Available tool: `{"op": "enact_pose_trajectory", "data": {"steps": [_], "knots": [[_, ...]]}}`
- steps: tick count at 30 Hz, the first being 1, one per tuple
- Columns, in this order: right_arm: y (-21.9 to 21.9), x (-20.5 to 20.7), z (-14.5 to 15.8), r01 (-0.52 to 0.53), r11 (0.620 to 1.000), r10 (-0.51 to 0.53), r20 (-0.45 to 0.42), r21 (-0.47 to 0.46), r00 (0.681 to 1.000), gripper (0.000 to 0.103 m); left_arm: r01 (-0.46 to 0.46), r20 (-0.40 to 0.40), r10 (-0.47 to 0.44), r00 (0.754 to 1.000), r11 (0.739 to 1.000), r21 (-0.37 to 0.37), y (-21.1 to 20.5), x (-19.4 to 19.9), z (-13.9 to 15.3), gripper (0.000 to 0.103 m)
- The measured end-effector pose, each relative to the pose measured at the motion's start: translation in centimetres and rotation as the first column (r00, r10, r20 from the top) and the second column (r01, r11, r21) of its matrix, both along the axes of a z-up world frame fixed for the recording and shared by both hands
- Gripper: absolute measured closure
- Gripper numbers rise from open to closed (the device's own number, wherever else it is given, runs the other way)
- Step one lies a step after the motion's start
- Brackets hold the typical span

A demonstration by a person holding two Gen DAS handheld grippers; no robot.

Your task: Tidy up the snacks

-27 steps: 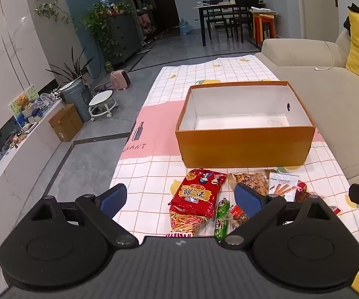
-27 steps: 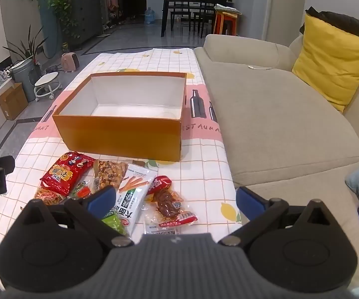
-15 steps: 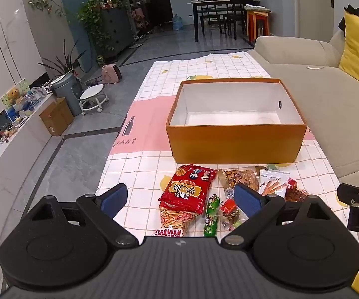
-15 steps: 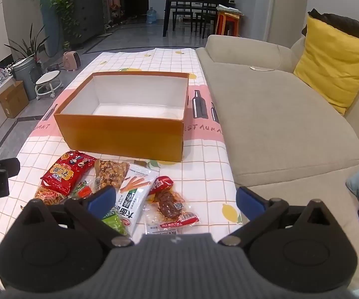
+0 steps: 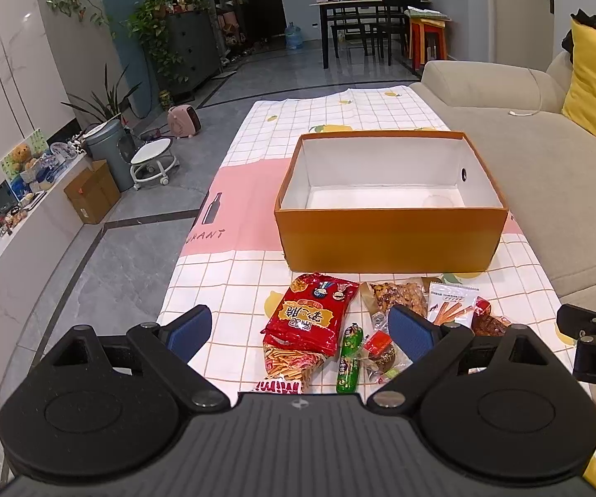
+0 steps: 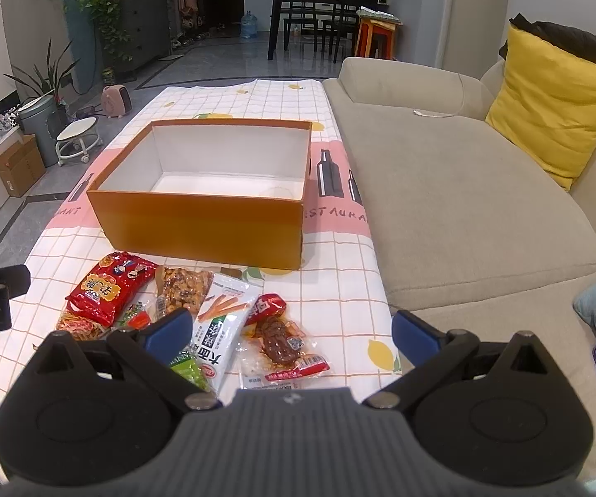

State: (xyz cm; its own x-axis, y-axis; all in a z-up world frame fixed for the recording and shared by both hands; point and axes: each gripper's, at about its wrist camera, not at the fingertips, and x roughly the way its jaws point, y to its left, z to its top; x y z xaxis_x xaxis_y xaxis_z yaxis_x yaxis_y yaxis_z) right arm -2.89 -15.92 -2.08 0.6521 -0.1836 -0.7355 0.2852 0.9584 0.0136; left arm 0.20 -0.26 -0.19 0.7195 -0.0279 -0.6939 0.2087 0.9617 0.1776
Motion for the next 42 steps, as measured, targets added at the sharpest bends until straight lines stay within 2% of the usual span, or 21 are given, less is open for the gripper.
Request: {"op": "enact_pose_trajectory", "data": {"steps": [42], "knots": [[-0.09,-0.05,-0.05,0.004,1.0,-0.004,-0.011,0.004,1.0,0.004,0.019,0.001,-0.019,1.0,1.0,-0.022,0.08,-0.01,-0.03,0.0]]}}
